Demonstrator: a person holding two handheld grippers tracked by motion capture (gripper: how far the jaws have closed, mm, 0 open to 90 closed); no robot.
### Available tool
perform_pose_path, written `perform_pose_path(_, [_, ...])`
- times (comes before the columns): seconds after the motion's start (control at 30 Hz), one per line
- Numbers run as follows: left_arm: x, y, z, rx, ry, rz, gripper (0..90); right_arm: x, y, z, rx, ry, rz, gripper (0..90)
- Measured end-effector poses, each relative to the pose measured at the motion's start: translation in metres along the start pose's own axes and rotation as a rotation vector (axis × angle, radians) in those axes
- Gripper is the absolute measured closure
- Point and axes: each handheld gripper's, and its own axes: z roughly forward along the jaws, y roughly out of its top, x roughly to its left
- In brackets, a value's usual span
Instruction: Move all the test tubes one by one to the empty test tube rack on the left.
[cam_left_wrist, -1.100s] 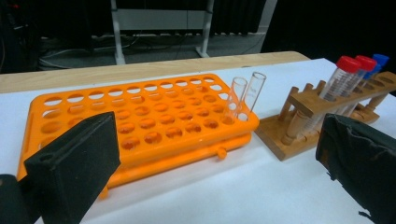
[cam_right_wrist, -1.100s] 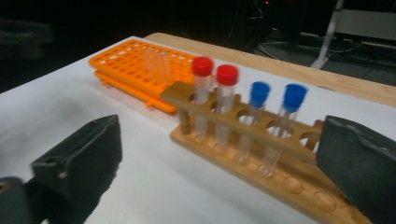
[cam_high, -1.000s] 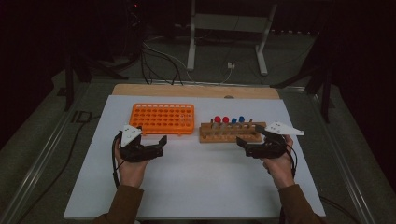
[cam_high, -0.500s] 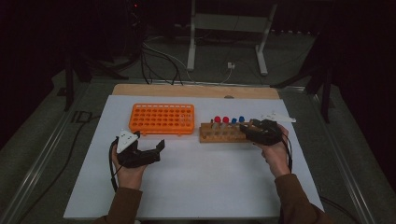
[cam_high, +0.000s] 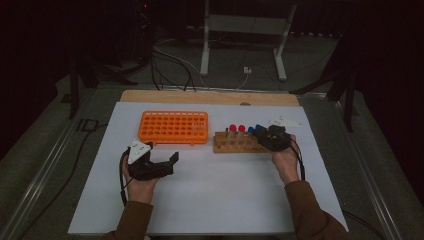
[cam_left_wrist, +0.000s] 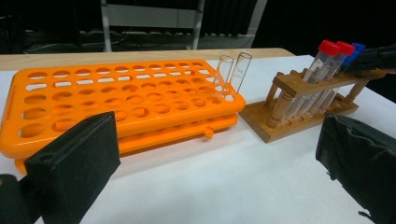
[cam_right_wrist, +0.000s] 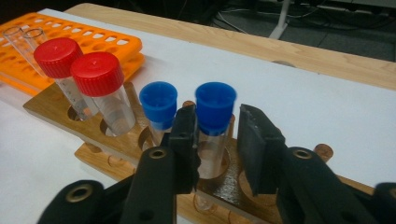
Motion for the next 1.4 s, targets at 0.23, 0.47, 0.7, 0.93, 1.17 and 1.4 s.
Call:
perform_pose_path(0.23, [-0.001, 0.0, 0.0, 0.003, -0.004, 0.004, 0.5, 0.005, -0.001, -0.001, 0.0, -0.017, -0.013, 76.8])
perform_pose_path(0.47, [-0.001, -0.001, 0.001, 0.012, -0.009, 0.0, 0.5, 0.006, 0.002, -0.009, -0.025, -0.022, -0.022, 77.1])
perform_pose_path(0.7, [-0.002, 0.0, 0.0, 0.011, -0.003, 0.008, 0.5, 0.005, 0.007, -0.022, -0.073, -0.016, -0.015, 77.3])
perform_pose_path(0.93, [-0.002, 0.001, 0.0, 0.016, -0.001, 0.01, 0.4, 0.007, 0.015, -0.035, -0.114, -0.016, -0.021, 77.4])
perform_pose_path(1.17, [-0.003, 0.001, 0.0, 0.016, 0.003, 0.014, 0.5, 0.01, 0.024, -0.046, -0.141, -0.009, -0.036, 77.4])
perform_pose_path(1.4, [-0.004, 0.001, 0.0, 0.018, 0.0, 0.018, 0.5, 0.014, 0.03, -0.06, -0.169, 0.012, -0.052, 77.4])
